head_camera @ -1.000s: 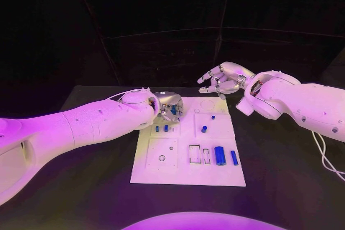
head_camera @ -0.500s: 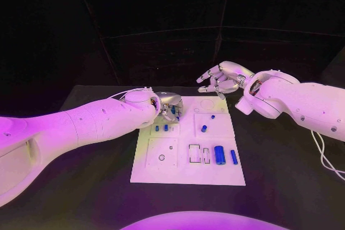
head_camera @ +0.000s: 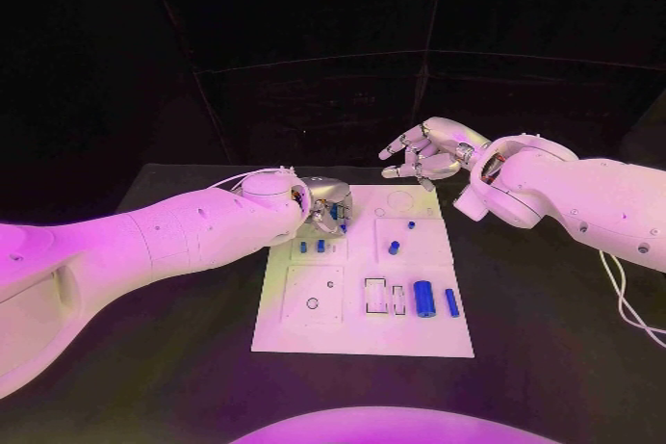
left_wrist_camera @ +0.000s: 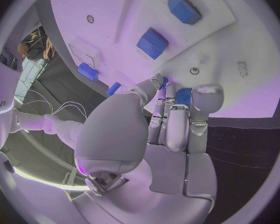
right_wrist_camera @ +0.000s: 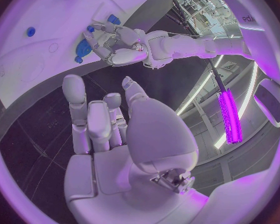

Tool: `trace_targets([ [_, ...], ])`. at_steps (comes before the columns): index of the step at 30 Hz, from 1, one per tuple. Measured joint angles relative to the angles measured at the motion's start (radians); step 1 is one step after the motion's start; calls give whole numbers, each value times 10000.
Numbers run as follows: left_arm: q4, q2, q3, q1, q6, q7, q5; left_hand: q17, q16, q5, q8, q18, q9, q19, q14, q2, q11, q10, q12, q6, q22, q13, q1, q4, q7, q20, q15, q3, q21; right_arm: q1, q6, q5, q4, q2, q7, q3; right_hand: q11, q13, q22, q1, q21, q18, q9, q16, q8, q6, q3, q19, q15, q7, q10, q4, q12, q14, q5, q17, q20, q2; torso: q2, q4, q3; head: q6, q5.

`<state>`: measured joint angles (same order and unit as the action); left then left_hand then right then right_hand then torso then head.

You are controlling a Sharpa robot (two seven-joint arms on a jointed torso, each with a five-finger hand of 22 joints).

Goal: Assemble the parts on the task board

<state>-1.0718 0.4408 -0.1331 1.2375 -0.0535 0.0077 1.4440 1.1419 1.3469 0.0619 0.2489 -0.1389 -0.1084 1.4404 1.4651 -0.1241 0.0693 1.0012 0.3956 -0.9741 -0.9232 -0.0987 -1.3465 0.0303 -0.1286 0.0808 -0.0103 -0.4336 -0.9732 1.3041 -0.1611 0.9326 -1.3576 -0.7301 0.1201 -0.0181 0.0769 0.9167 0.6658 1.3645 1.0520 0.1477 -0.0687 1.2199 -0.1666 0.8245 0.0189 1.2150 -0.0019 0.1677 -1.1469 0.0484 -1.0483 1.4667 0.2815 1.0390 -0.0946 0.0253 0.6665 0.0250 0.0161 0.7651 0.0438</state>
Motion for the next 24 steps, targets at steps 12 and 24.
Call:
trace_targets([
  [12, 124, -81, -1, -19, -49, 55, 7, -76, 39, -4, -49, 0, 39, 129, 18, 352, -142, 893, -317, -717, -545, 161, -60, 220, 106, -128, -166, -502, -457, 0, 10, 0, 0, 10, 4, 0, 0, 0, 0, 0, 0, 0, 0, 0, 0, 0, 0, 0, 0, 0, 0, 0, 0, 0, 0, 1, 0, 0, 2, 4, -1, 28, 16],
  [24, -129, 212, -16, -66, -423, 208, -61, -144, 80, -11, -222, 151, 68, 129, 18, 409, -124, 1122, -704, -843, -675, 250, -77, 416, 52, -128, -165, -717, -548, 0, 15, 0, 0, 7, 8, 0, 0, 0, 1, 0, 0, 0, 1, 0, 0, 0, -3, 0, 0, 0, 0, 57, 0, 0, 0, 12, 0, 0, -3, 6, -4, -4, 1],
])
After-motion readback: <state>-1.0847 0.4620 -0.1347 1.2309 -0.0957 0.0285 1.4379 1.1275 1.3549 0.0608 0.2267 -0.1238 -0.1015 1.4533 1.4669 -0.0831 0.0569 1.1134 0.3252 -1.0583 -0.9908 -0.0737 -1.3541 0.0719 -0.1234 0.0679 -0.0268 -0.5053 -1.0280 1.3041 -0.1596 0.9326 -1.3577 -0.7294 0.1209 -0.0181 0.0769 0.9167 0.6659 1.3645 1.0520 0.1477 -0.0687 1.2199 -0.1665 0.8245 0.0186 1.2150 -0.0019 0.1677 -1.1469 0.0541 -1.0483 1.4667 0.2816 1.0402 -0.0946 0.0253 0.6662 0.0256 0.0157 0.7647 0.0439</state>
